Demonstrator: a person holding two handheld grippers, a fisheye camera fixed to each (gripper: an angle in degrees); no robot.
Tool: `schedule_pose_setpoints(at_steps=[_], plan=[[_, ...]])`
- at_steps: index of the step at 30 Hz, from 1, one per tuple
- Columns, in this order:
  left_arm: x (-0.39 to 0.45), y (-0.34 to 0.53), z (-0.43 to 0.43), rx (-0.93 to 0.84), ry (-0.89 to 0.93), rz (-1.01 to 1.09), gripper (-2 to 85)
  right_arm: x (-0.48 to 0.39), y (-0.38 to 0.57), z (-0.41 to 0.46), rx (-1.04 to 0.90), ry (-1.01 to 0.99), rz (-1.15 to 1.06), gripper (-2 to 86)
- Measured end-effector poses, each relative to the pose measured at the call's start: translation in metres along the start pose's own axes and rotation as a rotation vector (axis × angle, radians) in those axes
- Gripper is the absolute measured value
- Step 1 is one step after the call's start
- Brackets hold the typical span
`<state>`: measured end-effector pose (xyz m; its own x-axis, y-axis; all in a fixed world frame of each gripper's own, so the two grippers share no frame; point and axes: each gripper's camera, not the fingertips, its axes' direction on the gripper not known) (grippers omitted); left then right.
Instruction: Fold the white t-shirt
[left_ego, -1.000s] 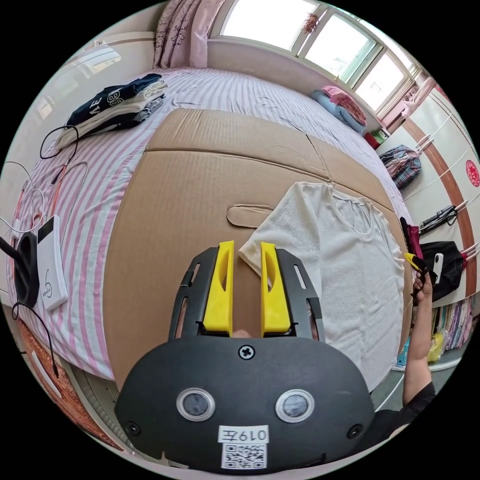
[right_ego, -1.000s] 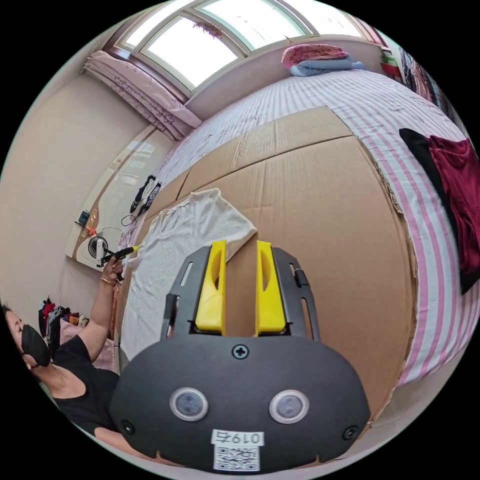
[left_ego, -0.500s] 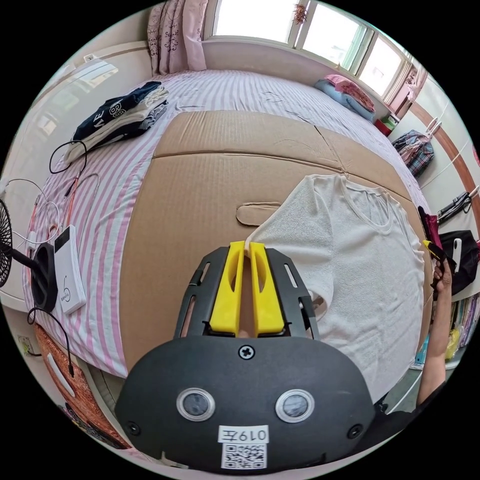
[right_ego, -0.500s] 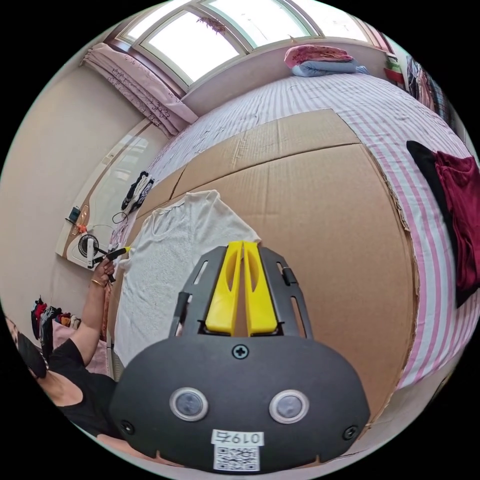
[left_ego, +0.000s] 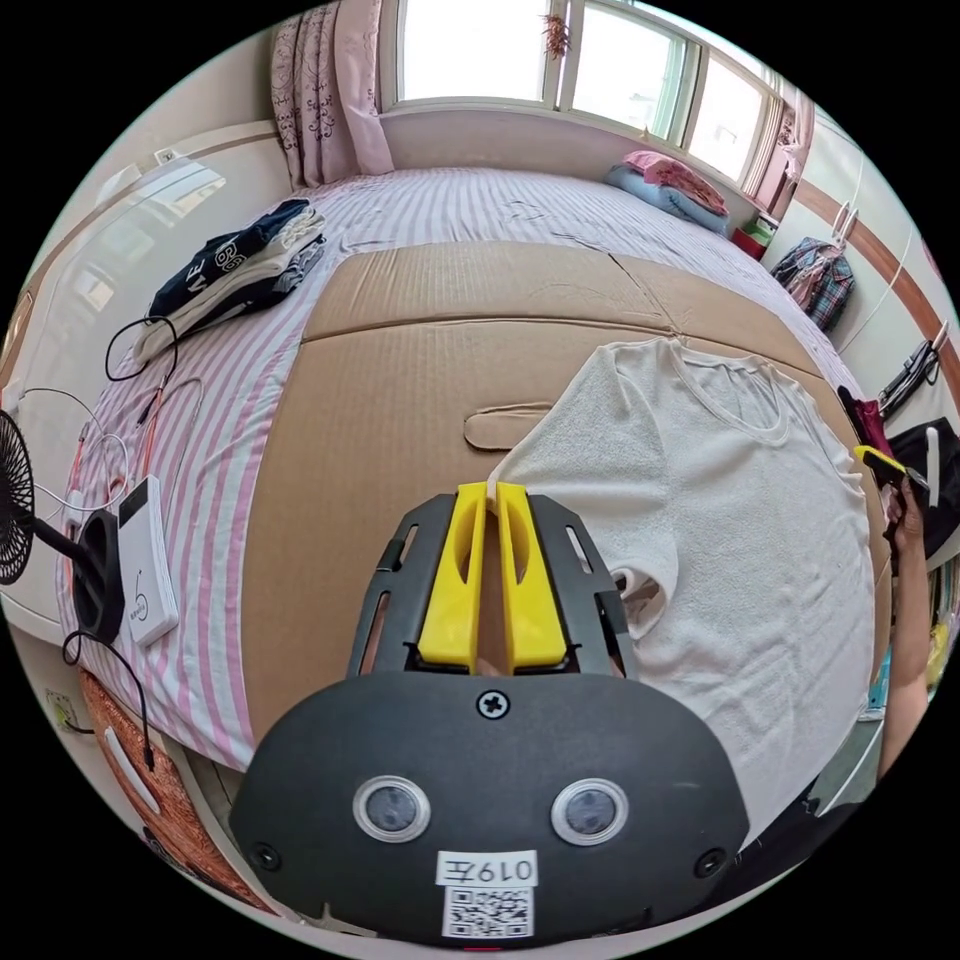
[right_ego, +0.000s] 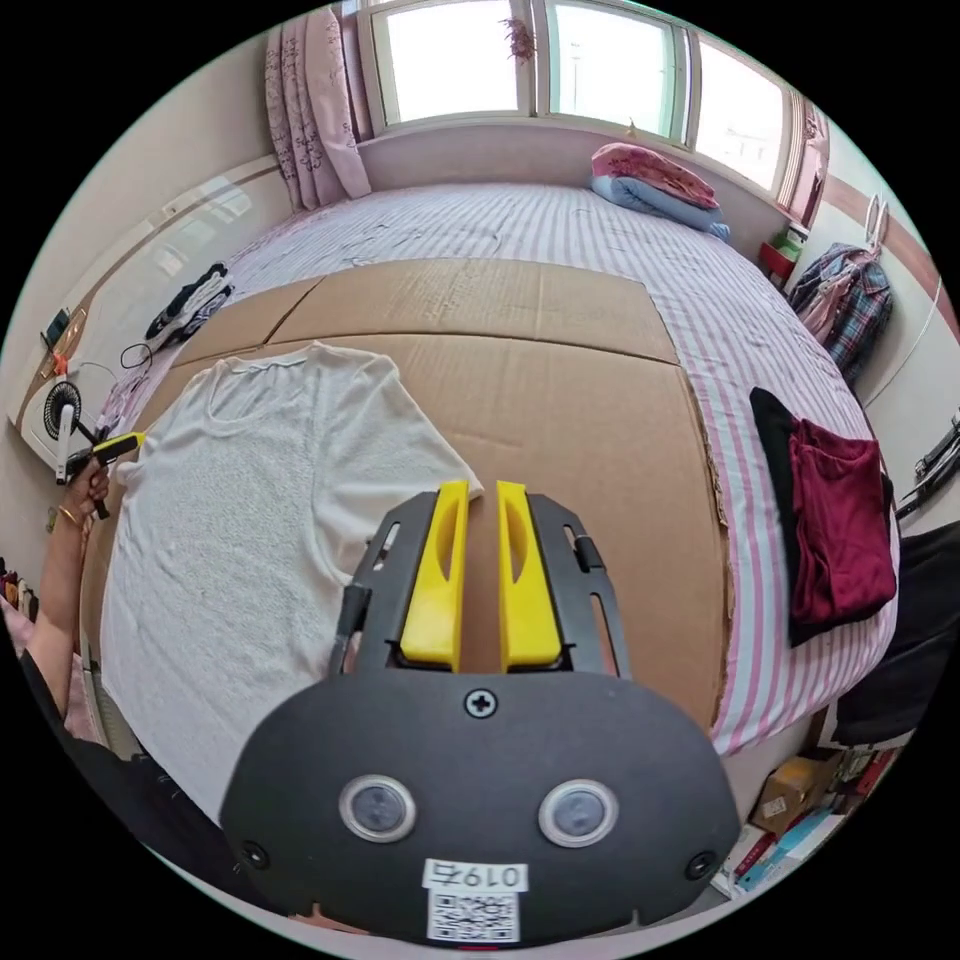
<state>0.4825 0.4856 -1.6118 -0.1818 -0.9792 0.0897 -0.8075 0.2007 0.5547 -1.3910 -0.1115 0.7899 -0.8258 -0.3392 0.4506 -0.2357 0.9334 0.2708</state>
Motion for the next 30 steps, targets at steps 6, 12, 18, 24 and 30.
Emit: schedule_pose_setpoints(at_steps=[6,12,18,24,30], plan=[[0.001,0.003,-0.001,0.013,0.008,-0.007,2.4,0.004,0.009,0.009,0.033,-0.147,0.084,3.9],[0.003,0.003,-0.002,0.014,0.007,-0.004,2.5,-0.015,0.016,0.024,0.001,-0.117,0.065,6.6],[0.009,0.002,-0.003,0.013,-0.017,0.011,2.5,-0.021,0.02,0.048,-0.039,-0.198,0.096,8.6],[0.008,0.0,-0.003,0.014,-0.012,0.005,2.2,-0.039,0.035,0.069,-0.076,-0.062,0.078,1.0],[0.007,-0.003,-0.003,0.014,-0.001,-0.005,2.5,-0.053,0.048,0.075,-0.052,-0.063,0.078,-0.6]])
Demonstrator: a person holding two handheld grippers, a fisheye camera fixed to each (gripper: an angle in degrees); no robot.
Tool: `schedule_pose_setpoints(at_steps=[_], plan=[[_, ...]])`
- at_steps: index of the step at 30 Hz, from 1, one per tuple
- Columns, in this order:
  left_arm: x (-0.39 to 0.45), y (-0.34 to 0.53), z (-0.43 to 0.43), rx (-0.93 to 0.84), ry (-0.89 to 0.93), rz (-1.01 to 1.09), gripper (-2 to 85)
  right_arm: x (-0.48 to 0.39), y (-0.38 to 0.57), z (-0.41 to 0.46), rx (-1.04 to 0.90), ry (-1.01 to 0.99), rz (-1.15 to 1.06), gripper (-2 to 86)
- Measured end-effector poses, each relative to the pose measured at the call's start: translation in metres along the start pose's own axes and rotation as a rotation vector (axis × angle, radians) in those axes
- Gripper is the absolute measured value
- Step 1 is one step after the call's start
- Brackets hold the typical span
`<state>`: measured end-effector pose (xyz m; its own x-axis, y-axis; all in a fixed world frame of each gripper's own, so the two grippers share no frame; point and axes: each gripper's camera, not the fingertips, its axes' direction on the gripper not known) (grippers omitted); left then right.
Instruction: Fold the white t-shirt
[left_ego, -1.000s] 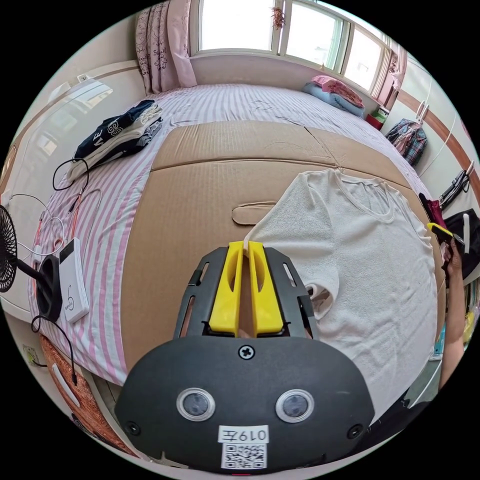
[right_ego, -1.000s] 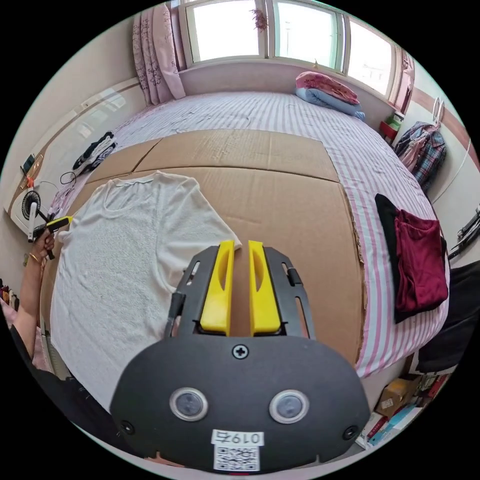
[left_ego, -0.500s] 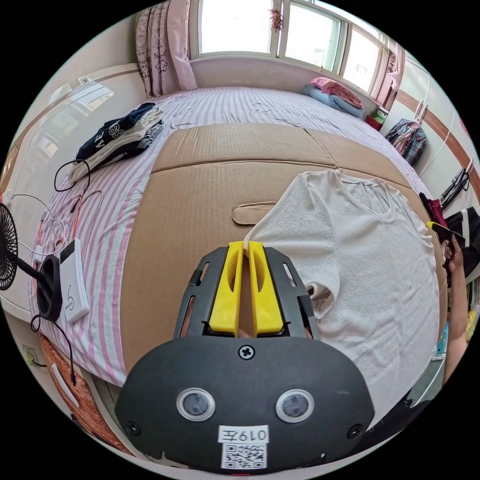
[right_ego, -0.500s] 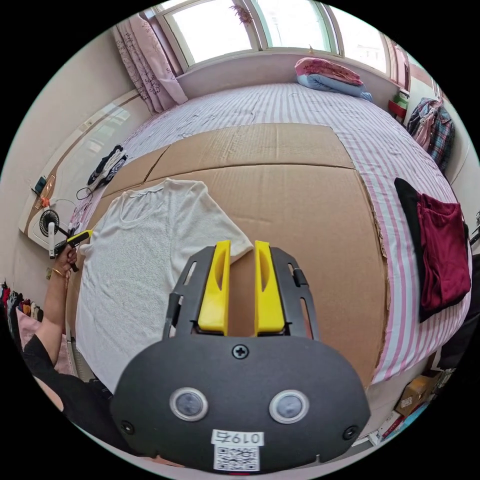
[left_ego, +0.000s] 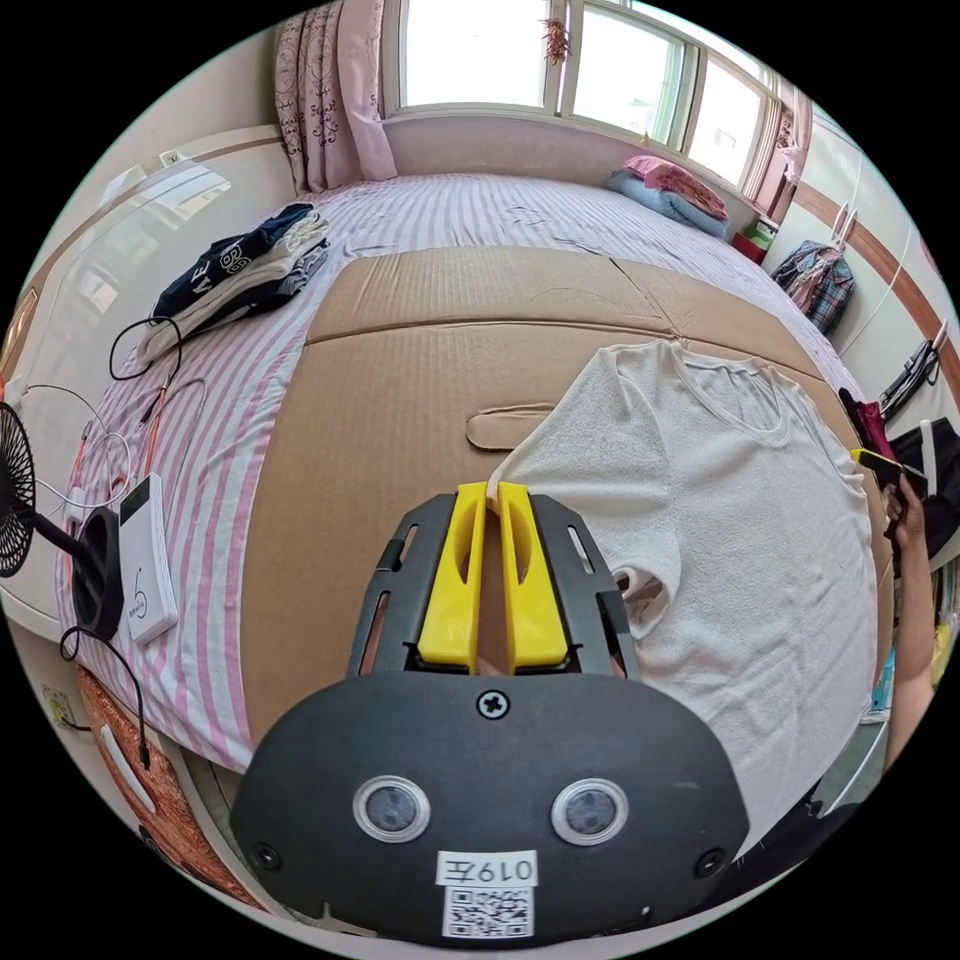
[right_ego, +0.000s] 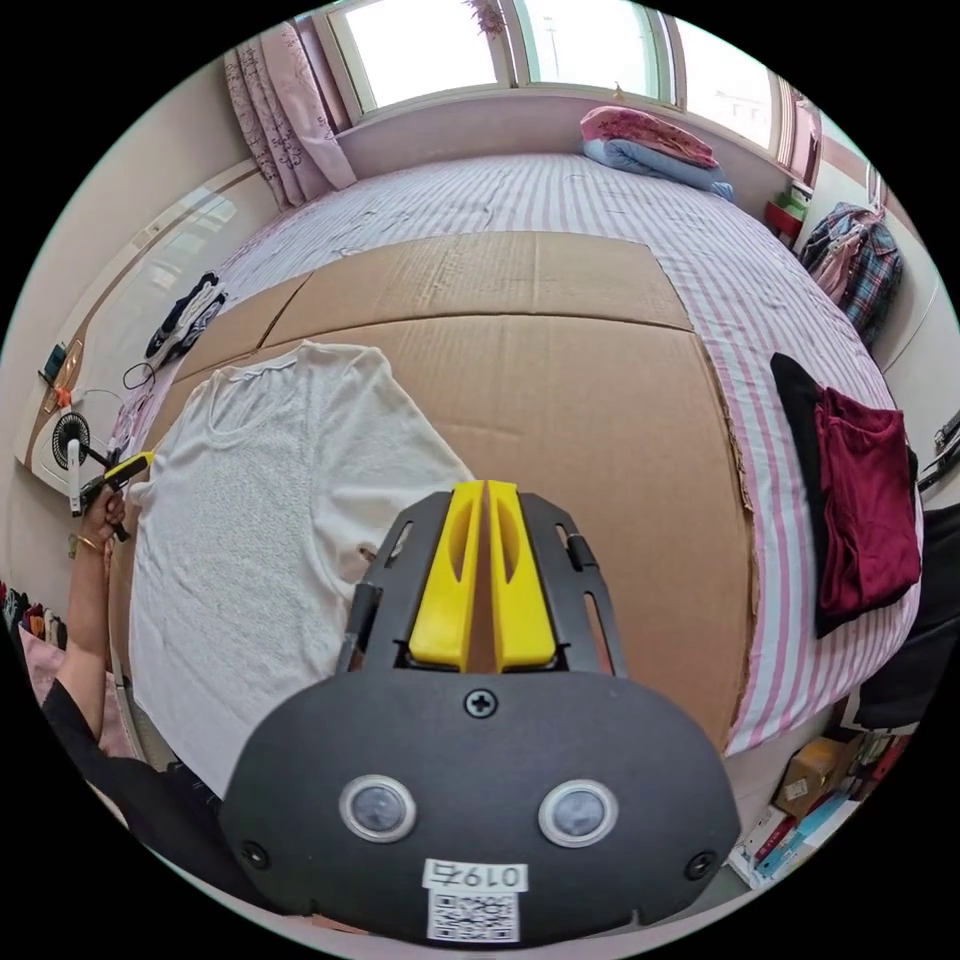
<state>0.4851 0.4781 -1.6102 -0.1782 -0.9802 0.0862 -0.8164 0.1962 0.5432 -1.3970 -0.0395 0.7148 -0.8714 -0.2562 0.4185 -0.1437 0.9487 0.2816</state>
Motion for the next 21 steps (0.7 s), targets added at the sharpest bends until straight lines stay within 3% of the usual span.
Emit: schedule_pose_setpoints(at_steps=[7,11,16,21], plan=[[0.002,-0.008,0.001,-0.015,0.002,-0.005,2.3,-0.029,0.046,-0.031,0.124,-0.1,0.054,-0.9],[0.002,-0.014,0.0,-0.031,0.035,0.01,1.8,-0.069,0.093,-0.052,0.175,-0.073,-0.083,-1.0],[-0.011,-0.008,-0.034,0.134,0.067,-0.073,1.3,-0.104,0.144,-0.054,0.17,-0.004,-0.099,-0.9],[-0.013,0.015,-0.082,0.289,-0.107,-0.102,1.3,-0.131,0.202,-0.044,0.208,-0.184,-0.093,-0.9]])
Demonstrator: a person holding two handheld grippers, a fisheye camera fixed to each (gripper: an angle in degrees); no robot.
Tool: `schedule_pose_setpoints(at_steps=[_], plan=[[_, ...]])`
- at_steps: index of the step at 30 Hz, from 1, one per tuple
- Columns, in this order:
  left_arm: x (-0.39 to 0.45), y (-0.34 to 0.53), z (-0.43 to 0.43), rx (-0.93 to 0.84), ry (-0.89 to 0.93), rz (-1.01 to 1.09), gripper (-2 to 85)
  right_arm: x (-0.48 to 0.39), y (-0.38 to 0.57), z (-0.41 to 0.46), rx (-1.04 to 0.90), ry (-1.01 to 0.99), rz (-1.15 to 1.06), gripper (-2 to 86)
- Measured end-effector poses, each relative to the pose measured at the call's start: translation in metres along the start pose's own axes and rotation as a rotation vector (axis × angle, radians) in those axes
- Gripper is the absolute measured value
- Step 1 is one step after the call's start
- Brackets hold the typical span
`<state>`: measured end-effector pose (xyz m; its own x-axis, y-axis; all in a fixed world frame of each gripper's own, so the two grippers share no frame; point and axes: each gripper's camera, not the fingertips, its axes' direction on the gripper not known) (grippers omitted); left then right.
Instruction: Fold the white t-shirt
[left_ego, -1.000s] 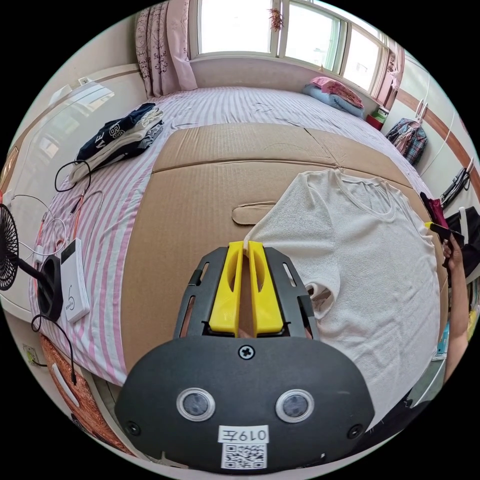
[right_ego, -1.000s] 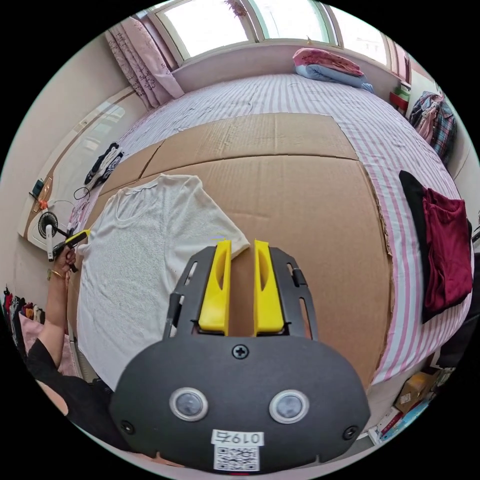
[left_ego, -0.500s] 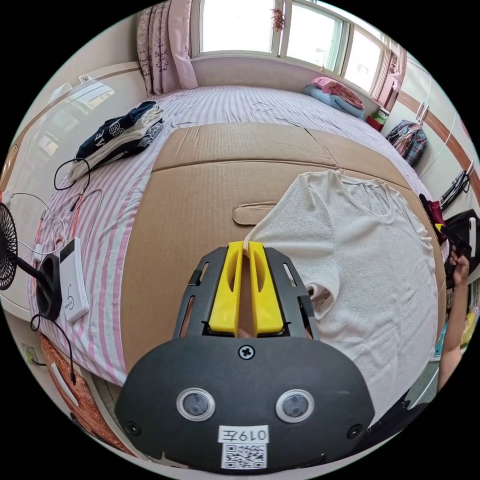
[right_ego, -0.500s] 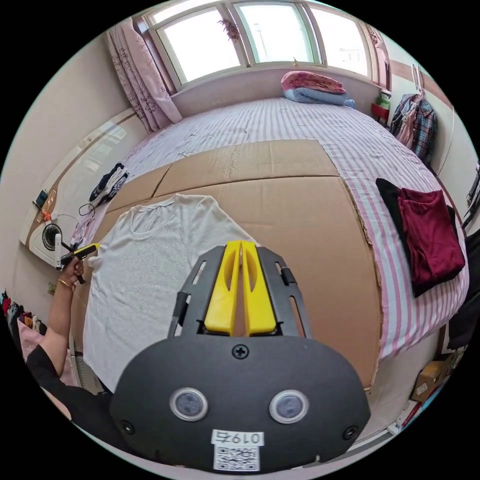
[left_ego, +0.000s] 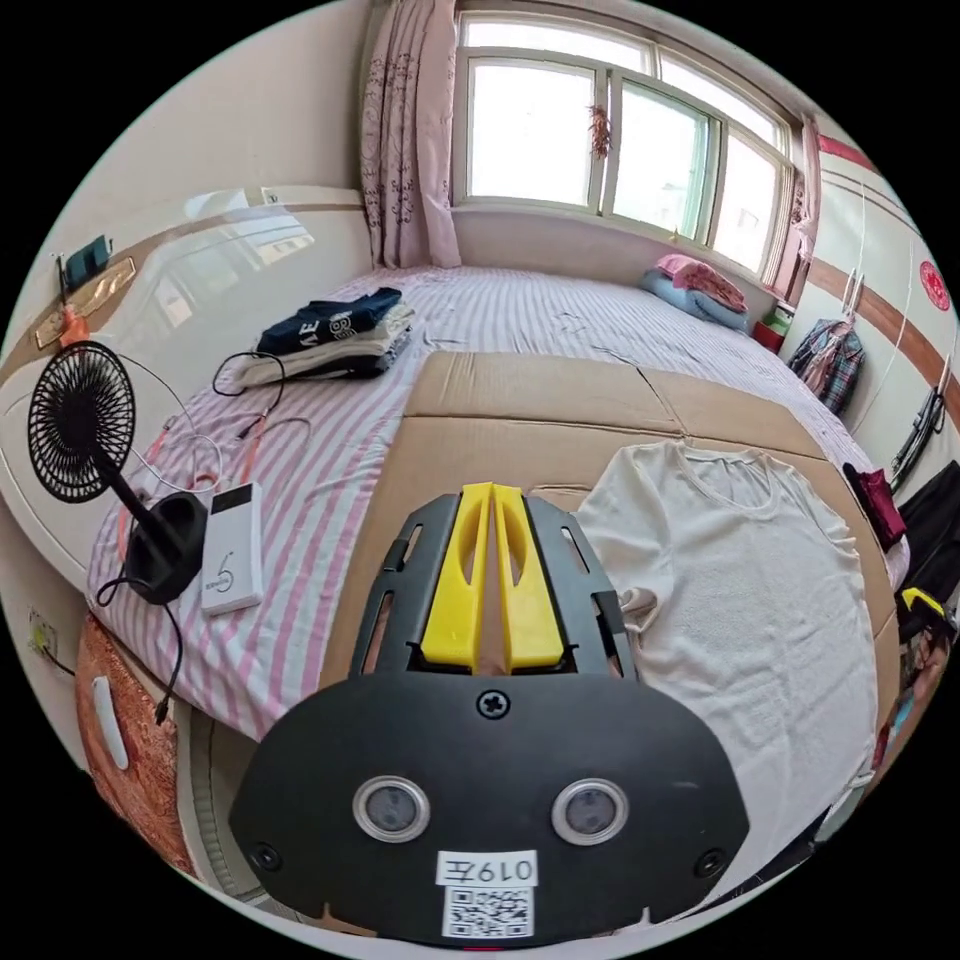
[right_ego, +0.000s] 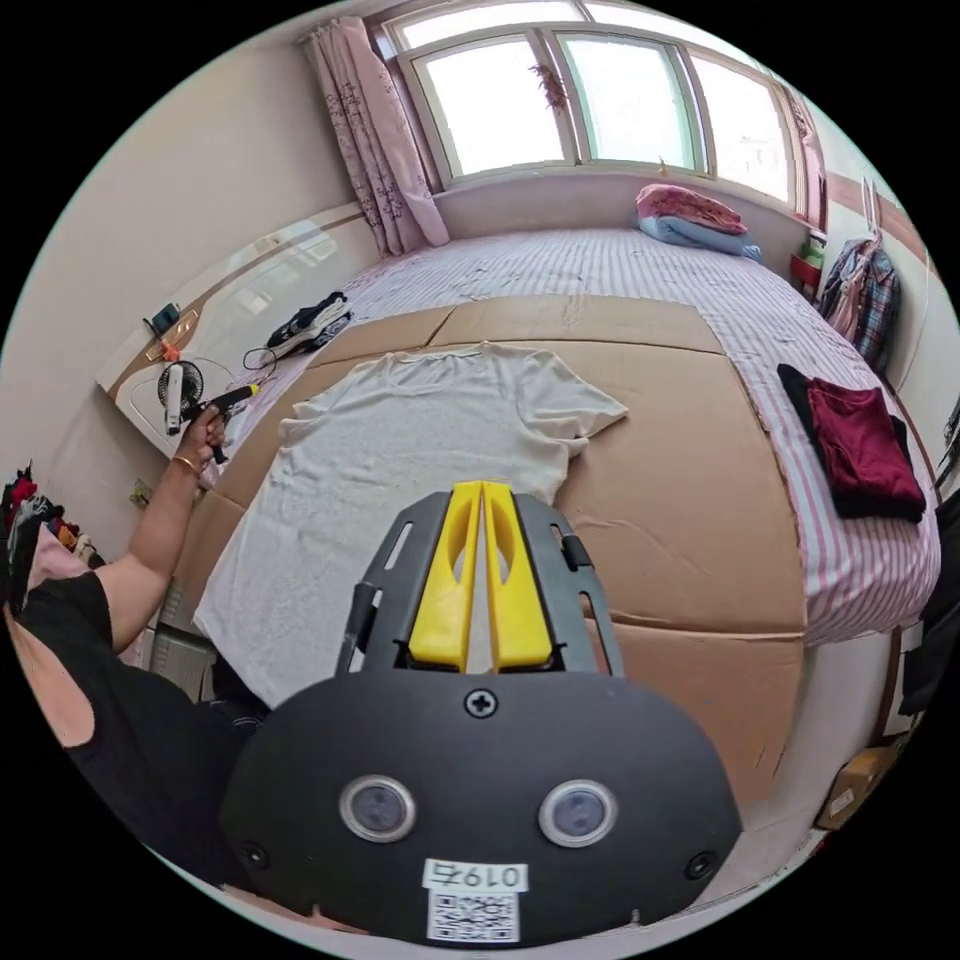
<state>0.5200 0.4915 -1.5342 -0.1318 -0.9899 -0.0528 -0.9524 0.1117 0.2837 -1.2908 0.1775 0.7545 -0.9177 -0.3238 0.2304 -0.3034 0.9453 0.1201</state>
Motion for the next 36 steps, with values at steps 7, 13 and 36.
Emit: schedule_pose_setpoints(at_steps=[7,13,36], plan=[[0.062,-0.001,-0.014,0.05,0.23,0.238,2.5,-0.044,0.048,0.022,0.113,-0.304,-0.078,-1.0],[0.109,-0.076,0.066,-0.082,0.355,0.336,6.1,-0.082,0.052,0.076,-0.021,-0.221,-0.154,-1.0],[0.216,-0.189,0.249,-0.409,0.303,0.579,1.8,-0.176,-0.232,0.335,-0.081,0.001,-0.529,-0.8]])
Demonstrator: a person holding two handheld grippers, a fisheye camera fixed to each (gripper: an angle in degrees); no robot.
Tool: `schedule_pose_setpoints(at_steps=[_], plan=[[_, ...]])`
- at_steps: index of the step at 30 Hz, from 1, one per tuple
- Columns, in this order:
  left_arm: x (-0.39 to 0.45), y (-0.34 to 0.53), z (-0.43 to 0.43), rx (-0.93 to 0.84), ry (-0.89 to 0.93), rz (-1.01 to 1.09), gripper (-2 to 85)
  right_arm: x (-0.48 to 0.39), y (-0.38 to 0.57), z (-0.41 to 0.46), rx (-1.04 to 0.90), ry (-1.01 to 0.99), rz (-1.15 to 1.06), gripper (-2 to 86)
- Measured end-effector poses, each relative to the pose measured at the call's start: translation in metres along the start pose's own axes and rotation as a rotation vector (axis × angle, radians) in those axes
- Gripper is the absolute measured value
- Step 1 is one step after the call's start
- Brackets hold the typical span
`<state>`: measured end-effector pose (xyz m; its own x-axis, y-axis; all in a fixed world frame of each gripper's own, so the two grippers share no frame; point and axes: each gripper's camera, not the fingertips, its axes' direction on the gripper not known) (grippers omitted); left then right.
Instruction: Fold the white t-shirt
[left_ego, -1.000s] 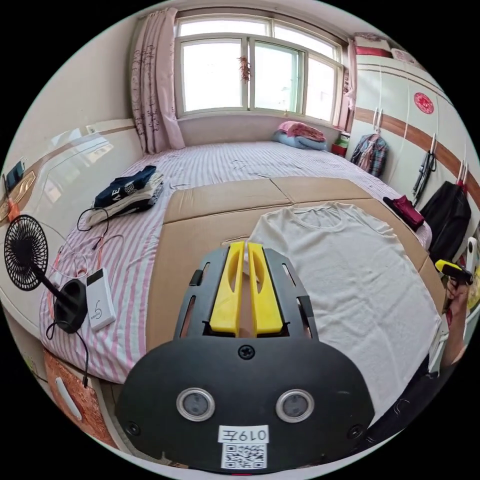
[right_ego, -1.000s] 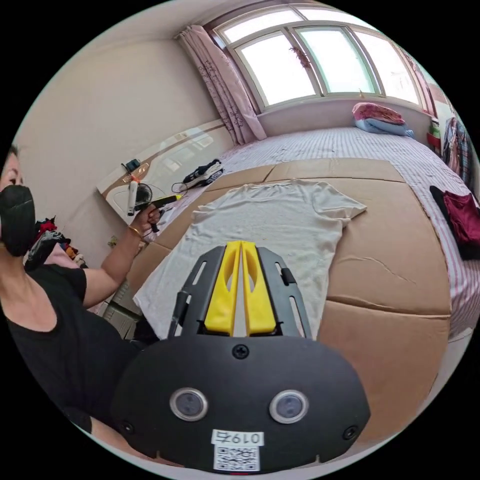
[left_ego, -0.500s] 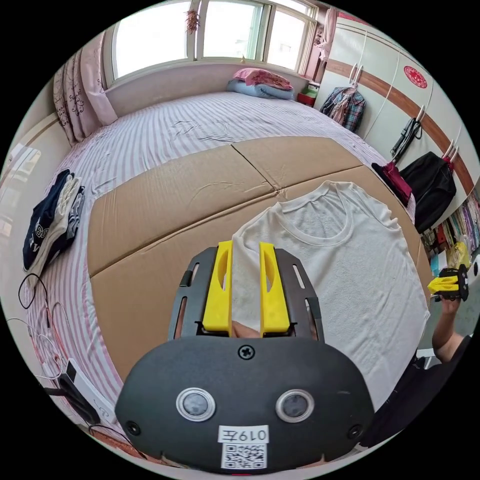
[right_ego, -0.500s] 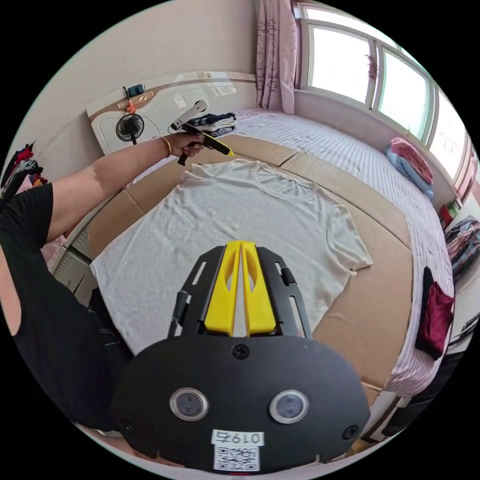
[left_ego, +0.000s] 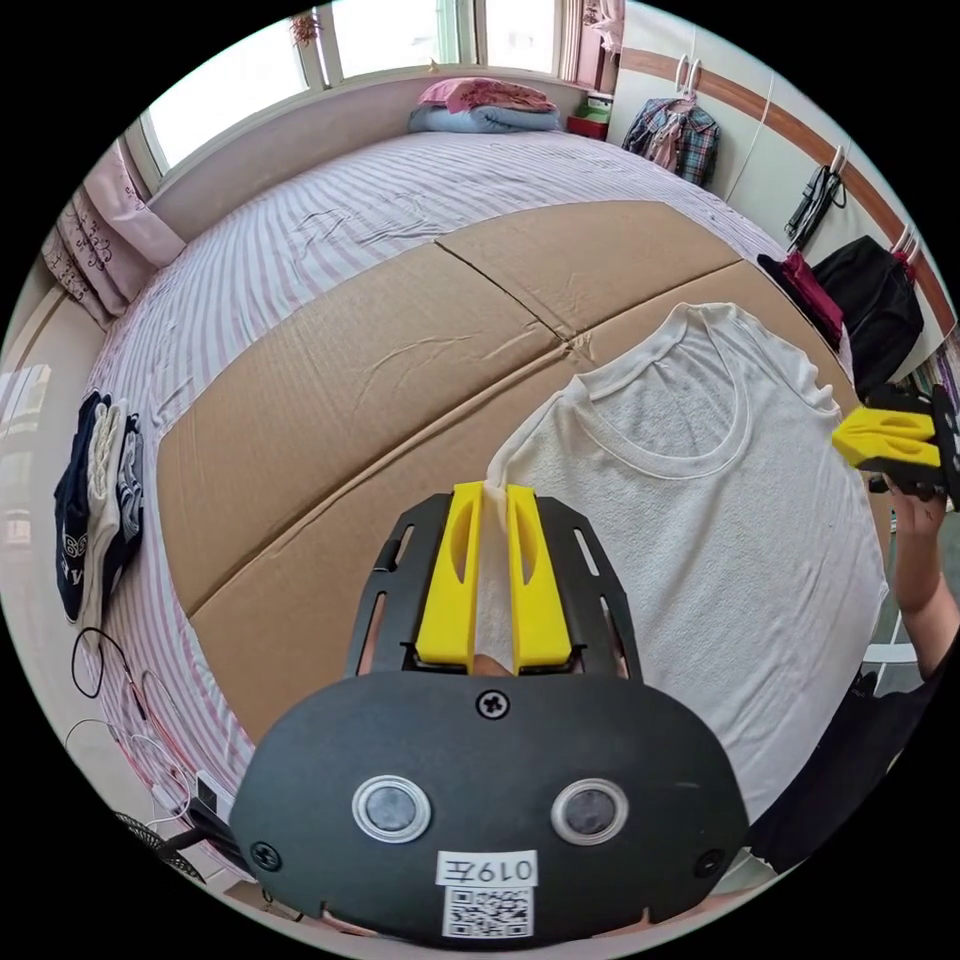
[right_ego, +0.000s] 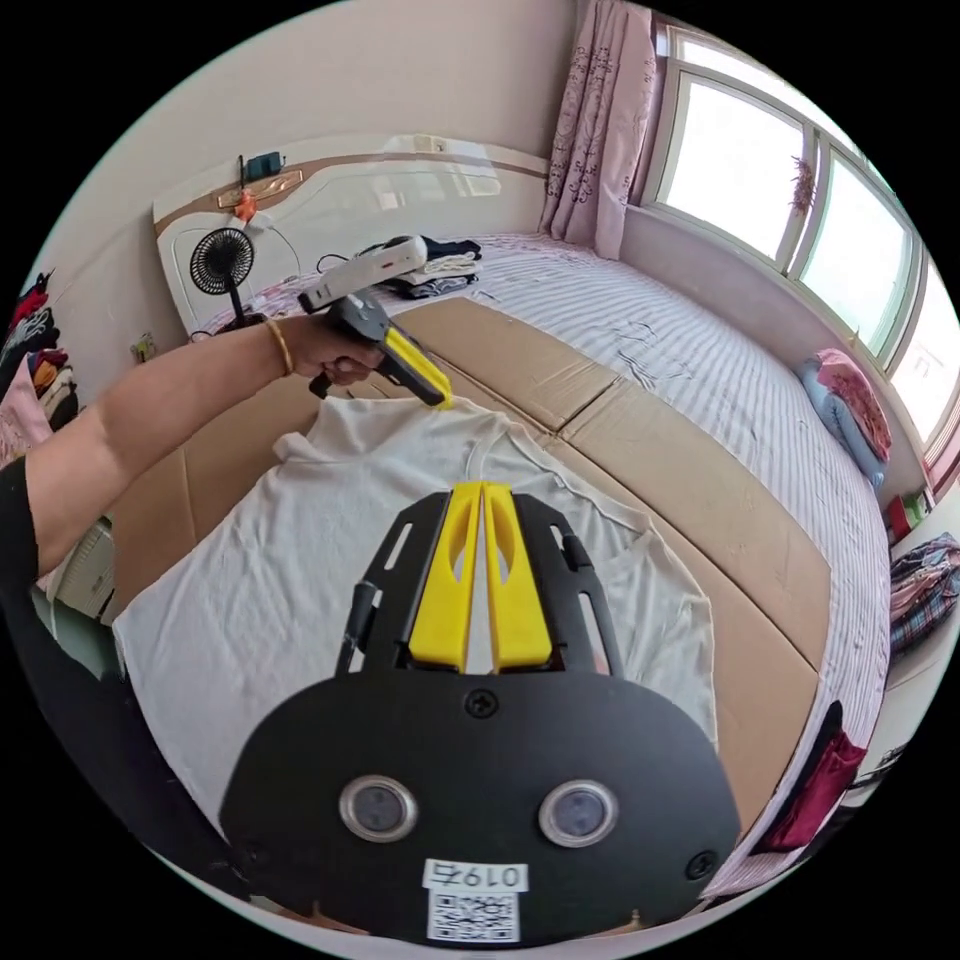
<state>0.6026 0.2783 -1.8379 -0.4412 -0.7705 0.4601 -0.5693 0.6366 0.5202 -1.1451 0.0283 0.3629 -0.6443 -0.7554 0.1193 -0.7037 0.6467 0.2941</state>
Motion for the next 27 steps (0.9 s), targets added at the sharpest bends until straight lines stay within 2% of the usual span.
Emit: schedule_pose_setpoints(at_steps=[5,9,14,16,21,25,27], plan=[[-0.001,-0.009,0.005,0.009,-0.008,0.002,1.2,0.041,-0.063,0.068,-0.065,0.014,0.095,1.0],[-0.002,-0.018,0.009,0.011,-0.006,0.001,1.0,0.065,-0.103,0.114,-0.084,-0.143,0.155,7.1],[-0.007,-0.027,0.014,0.015,0.014,-0.004,1.0,0.079,-0.14,0.157,-0.152,-0.153,0.186,8.7],[-0.01,-0.03,0.016,0.017,0.024,-0.012,1.0,0.087,-0.15,0.17,-0.174,-0.159,0.21,8.2],[-0.012,-0.037,0.019,0.016,0.033,-0.012,0.8,0.115,-0.176,0.197,-0.196,-0.155,0.29,0.3],[-0.013,-0.041,0.019,0.014,0.018,-0.012,0.7,0.124,-0.192,0.203,-0.171,-0.178,0.247,-0.8],[-0.015,-0.042,0.018,0.013,-0.003,-0.023,0.7,0.131,-0.203,0.209,-0.191,-0.114,0.238,-0.9]])
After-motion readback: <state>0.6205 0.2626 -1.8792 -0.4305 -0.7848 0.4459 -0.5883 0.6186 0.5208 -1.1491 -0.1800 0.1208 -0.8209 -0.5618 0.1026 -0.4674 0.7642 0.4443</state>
